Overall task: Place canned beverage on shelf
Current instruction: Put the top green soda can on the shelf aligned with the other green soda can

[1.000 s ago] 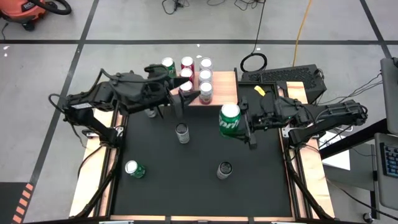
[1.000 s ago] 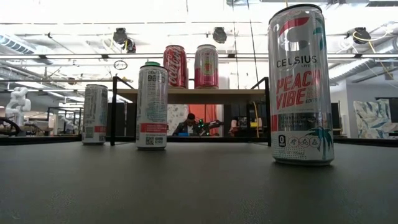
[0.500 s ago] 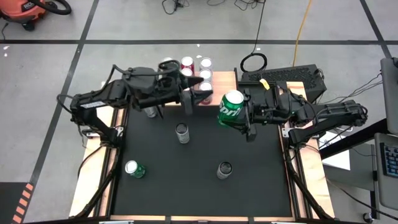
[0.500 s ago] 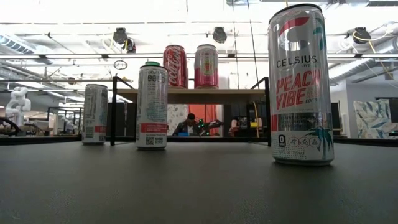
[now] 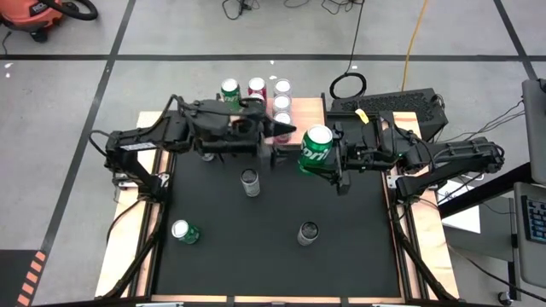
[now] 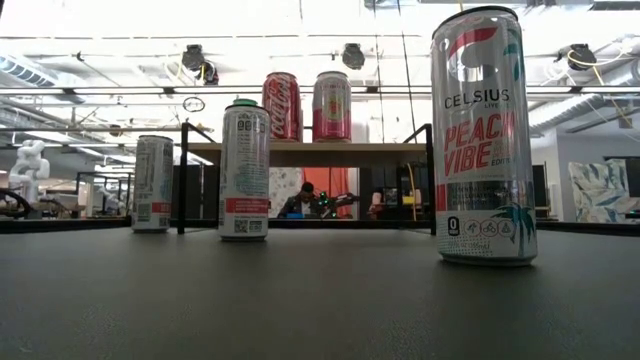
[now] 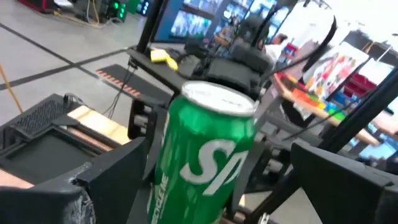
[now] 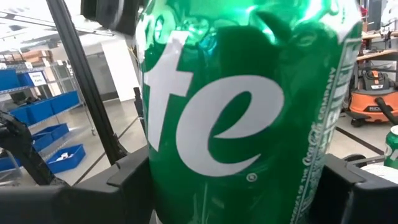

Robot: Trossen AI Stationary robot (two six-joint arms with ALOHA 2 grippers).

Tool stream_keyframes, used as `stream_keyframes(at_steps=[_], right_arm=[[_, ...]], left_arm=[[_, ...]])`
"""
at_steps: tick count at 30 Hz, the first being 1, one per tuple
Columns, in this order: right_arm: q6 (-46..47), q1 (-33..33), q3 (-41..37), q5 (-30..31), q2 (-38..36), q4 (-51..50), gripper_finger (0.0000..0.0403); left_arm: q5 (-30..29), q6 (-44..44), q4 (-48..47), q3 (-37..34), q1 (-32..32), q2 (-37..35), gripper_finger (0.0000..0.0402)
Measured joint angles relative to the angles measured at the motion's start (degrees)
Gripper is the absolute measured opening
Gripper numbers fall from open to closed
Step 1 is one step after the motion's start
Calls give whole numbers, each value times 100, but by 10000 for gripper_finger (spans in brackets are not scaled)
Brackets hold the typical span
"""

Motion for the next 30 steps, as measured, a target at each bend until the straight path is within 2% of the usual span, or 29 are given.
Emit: stream_keyframes(at_steps=[11, 24, 30], right_arm=[[153, -2, 2, 0, 0, -230, 281], [155, -4, 4, 0, 2, -413, 281], [198, -4, 4, 0, 2, -562, 282]], left_arm=[[-99, 642, 178, -2, 2, 335, 400], [221, 756, 462, 0, 102, 678, 400], [145, 771, 562, -2, 114, 666, 400]])
